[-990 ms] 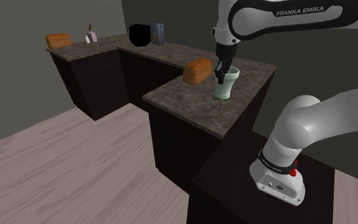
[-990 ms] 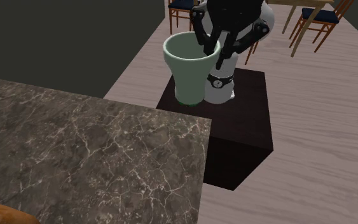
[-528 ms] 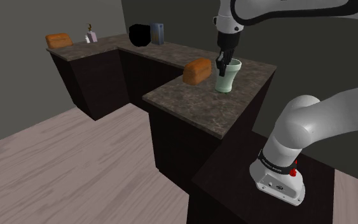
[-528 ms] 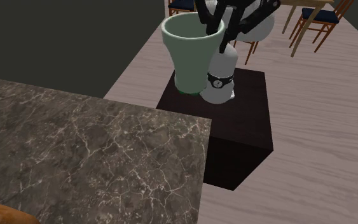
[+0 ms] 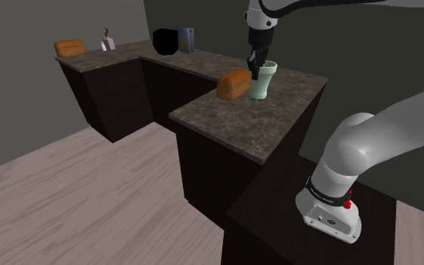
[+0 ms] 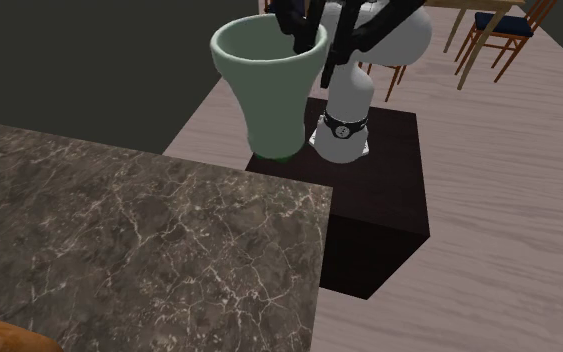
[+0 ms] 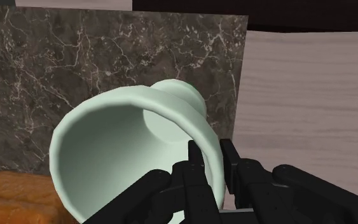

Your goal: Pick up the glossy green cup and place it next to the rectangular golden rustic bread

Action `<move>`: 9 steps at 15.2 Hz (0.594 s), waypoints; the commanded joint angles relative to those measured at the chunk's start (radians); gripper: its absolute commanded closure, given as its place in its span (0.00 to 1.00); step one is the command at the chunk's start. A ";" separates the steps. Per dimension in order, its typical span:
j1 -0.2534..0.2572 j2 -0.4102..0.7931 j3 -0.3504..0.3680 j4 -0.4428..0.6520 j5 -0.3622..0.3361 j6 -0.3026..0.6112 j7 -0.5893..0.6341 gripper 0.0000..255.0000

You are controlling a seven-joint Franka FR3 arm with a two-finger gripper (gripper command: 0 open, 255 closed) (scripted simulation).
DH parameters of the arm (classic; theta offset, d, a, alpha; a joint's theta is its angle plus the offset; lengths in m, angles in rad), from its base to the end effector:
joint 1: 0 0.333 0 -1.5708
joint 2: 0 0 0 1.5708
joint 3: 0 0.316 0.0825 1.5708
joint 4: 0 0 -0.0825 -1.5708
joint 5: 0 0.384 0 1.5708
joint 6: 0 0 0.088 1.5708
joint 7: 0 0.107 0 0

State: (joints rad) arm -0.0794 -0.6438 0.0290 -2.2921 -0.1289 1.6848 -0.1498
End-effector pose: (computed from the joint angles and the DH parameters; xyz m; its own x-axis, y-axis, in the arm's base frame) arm 0.3565 -0.0281 0.5850 0.9942 0.1070 0.0130 0.1039 -0.9834 0.1490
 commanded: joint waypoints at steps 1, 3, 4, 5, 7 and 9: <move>-0.009 0.071 -0.017 0.056 -0.011 0.019 -0.019 1.00; -0.017 0.146 -0.031 0.114 -0.018 0.039 -0.035 1.00; -0.020 0.184 -0.038 0.144 -0.021 0.048 -0.043 1.00; -0.023 0.222 -0.045 0.176 -0.023 0.055 -0.051 1.00; -0.029 0.297 -0.058 0.243 -0.026 0.066 -0.068 1.00; -0.035 0.374 -0.070 0.316 -0.026 0.072 -0.085 1.00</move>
State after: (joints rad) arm -0.1115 -0.3108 -0.0342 -2.0101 -0.1545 1.7472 -0.2266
